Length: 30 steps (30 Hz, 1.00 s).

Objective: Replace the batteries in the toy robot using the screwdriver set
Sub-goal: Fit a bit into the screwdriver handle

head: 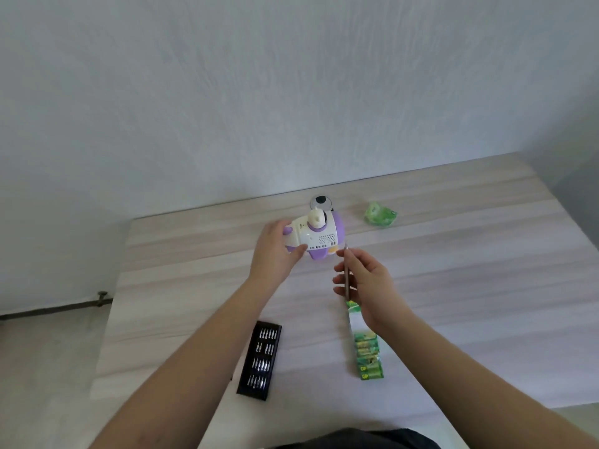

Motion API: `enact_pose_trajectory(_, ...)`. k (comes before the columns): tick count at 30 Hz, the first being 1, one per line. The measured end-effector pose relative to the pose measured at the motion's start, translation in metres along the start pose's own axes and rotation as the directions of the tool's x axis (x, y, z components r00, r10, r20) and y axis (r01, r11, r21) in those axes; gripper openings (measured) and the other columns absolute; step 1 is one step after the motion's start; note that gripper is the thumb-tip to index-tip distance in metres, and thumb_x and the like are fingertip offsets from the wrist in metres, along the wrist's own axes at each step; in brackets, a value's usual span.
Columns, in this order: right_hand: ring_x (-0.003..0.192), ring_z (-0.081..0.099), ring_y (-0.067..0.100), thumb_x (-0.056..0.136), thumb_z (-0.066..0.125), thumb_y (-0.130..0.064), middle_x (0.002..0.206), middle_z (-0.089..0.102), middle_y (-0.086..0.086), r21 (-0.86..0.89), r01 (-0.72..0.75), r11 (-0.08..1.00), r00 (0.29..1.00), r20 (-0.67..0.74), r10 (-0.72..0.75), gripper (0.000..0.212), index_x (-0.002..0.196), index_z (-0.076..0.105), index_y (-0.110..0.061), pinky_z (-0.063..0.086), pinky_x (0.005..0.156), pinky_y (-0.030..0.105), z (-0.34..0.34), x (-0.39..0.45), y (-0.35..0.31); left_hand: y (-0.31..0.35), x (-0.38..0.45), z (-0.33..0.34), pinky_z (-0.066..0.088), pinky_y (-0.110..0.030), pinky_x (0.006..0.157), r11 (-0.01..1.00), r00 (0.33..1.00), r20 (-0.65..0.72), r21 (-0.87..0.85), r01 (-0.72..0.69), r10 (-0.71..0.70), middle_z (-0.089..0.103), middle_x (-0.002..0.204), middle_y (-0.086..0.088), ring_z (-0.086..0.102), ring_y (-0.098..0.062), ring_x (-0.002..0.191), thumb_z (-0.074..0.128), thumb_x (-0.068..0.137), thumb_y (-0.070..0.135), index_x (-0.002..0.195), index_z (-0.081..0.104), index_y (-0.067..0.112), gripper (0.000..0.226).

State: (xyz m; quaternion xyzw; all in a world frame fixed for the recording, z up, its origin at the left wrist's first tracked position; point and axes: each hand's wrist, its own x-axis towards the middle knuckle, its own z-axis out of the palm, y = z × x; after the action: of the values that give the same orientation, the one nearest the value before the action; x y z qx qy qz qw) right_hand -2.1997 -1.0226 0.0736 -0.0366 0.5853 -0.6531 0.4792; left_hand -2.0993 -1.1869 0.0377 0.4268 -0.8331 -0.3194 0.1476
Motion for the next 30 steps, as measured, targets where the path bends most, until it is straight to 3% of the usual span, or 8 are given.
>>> enact_pose_trajectory(3,0.054,0.05,0.012,0.1,0.049,-0.023,0.075,0.055,0.002,-0.045,-0.014,0.999,1.0,0.005,0.014,0.02,0.098,0.067,-0.014,0.035,0.046,0.023,-0.002,0.007,0.0,-0.004,0.027,0.009,0.046,-0.038,0.099,0.989,0.995,0.096,0.145,-0.013,-0.001,0.044,0.14,-0.007,0.054,-0.023,0.116,0.085,0.069,0.029,0.139,0.043,0.013,0.083)
enact_pose_trajectory(5,0.051,0.045,0.011,0.1,0.049,-0.023,0.074,0.054,0.001,-0.077,-0.024,0.997,1.0,0.013,0.025,0.02,0.098,0.067,-0.015,0.027,0.043,0.022,-0.003,0.012,-0.001,-0.007,0.039,0.015,0.033,-0.039,0.112,0.962,0.979,0.206,0.267,-0.05,-0.006,0.032,0.154,-0.008,0.036,-0.026,0.138,0.085,0.069,0.036,0.149,0.03,0.013,0.099)
enact_pose_trajectory(7,0.05,0.041,0.01,0.1,0.048,-0.025,0.073,0.055,0.001,-0.101,-0.039,0.994,0.999,0.025,0.042,0.021,0.099,0.067,-0.015,0.027,0.041,0.02,-0.003,0.016,0.0,-0.013,0.046,0.02,0.026,-0.036,0.116,0.943,0.959,0.284,0.323,-0.073,-0.023,0.022,0.159,-0.009,0.023,-0.024,0.146,0.082,0.073,0.036,0.153,0.02,0.014,0.104)
enact_pose_trajectory(11,0.049,0.034,0.011,0.1,0.05,-0.026,0.073,0.056,0.001,-0.128,-0.058,0.99,0.997,0.046,0.064,0.022,0.104,0.065,-0.01,0.027,0.04,0.019,-0.005,0.024,0.002,-0.021,0.049,0.026,0.037,-0.038,0.106,0.951,0.965,0.259,0.306,-0.039,-0.043,0.04,0.145,-0.011,0.041,-0.03,0.132,0.081,0.075,0.027,0.149,0.031,0.015,0.09)
enact_pose_trajectory(16,0.047,0.035,0.011,0.099,0.051,-0.024,0.084,0.061,0.002,-0.179,-0.056,0.982,0.998,0.023,0.061,0.02,0.107,0.063,-0.009,0.03,0.042,0.02,-0.009,0.038,0.006,-0.018,0.037,0.026,0.044,-0.042,0.093,0.924,0.978,0.207,0.379,-0.049,-0.033,0.051,0.12,-0.006,0.048,-0.031,0.11,0.085,0.064,0.041,0.132,0.048,0.018,0.08)
enact_pose_trajectory(20,0.052,0.046,0.01,0.099,0.049,-0.023,0.096,0.065,0.001,-0.266,0.0,0.964,1.0,0.004,0.001,0.014,0.104,0.061,-0.019,0.037,0.05,0.024,-0.007,0.049,0.011,-0.011,0.018,0.033,0.045,-0.041,0.092,0.901,0.978,0.203,0.431,-0.053,-0.039,0.049,0.12,-0.008,0.047,-0.033,0.11,0.081,0.062,0.054,0.141,0.039,0.025,0.094)
enact_pose_trajectory(24,0.061,0.056,0.009,0.1,0.043,-0.021,0.099,0.06,-0.002,-0.366,0.046,0.929,0.998,-0.028,-0.06,0.018,0.113,0.055,-0.02,0.044,0.057,0.026,-0.004,0.056,0.017,-0.001,0.002,0.042,0.046,-0.042,0.09,0.914,0.975,0.153,0.396,0.09,-0.162,0.048,0.12,-0.01,0.045,-0.033,0.113,0.077,0.063,0.062,0.148,0.026,0.025,0.106)
enact_pose_trajectory(30,0.058,0.056,0.012,0.103,0.037,-0.02,0.076,0.058,0.003,-0.412,0.049,0.91,0.999,0.003,-0.052,0.019,0.113,0.053,-0.019,0.052,0.06,0.029,0.0,0.058,0.028,0.004,-0.018,0.052,0.044,-0.042,0.088,0.906,0.96,0.131,0.381,0.182,-0.247,0.048,0.121,-0.012,0.047,-0.034,0.112,0.07,0.066,0.071,0.154,0.008,0.024,0.116)
